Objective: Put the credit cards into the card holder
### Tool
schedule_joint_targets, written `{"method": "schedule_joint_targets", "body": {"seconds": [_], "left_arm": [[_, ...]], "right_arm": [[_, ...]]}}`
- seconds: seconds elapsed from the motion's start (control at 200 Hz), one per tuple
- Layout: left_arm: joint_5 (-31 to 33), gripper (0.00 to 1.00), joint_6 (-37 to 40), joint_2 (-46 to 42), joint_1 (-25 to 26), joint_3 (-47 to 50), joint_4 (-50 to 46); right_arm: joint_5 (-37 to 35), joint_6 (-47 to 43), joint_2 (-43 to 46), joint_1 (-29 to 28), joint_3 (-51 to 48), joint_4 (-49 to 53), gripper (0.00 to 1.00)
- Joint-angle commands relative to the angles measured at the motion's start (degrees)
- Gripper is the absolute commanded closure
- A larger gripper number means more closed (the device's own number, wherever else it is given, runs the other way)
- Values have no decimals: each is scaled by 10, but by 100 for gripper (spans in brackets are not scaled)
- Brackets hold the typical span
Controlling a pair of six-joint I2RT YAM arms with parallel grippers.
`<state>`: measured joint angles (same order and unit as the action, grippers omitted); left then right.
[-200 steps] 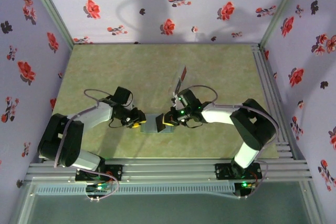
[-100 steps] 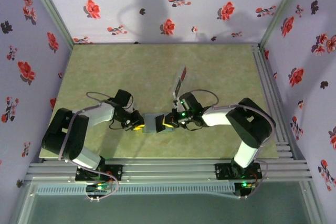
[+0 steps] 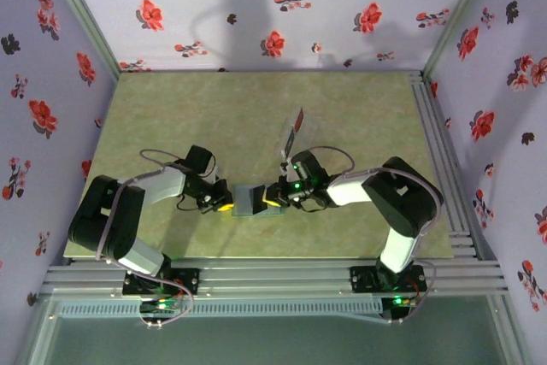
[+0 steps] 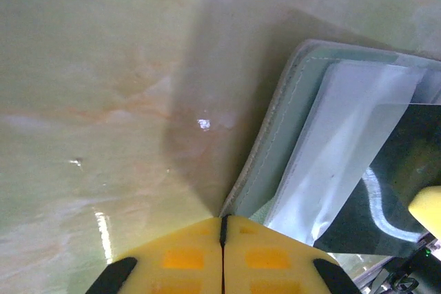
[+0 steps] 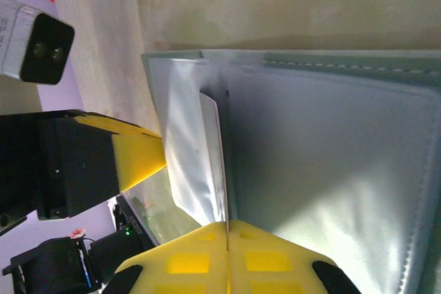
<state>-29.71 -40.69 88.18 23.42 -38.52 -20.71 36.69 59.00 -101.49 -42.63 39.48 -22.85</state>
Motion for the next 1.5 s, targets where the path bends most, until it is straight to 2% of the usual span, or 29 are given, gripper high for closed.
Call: {"method": "schedule_joint_targets", "body": {"seconds": [0.0,0.33,0.58,0.925,1.195,1.34,1.5], "left_arm": [[5,94,17,30,4,5,-2],[1,94,18,22,4,3,-8],[-9,94,24,35,3,-1,-9],[-9,95,23,34,3,-6,-14],[-9,95,19,31,4,1,-10],[-9,95,11,25,6,7,-5],[-7,95,4,18,7,12,1]], "right_arm": [[-8,-5,-17,1,8,2,94],[-26,-63,-11,1,37,90,87],[-35,-114,-15,2,67,166,89],[-51,-108,-20,1,74,160,94],[-54,-70,-31,0,65,99,95],[-49,-43,-39,-4,52,54,94],[-50,-34,-41,-6,47,44,89]]}}
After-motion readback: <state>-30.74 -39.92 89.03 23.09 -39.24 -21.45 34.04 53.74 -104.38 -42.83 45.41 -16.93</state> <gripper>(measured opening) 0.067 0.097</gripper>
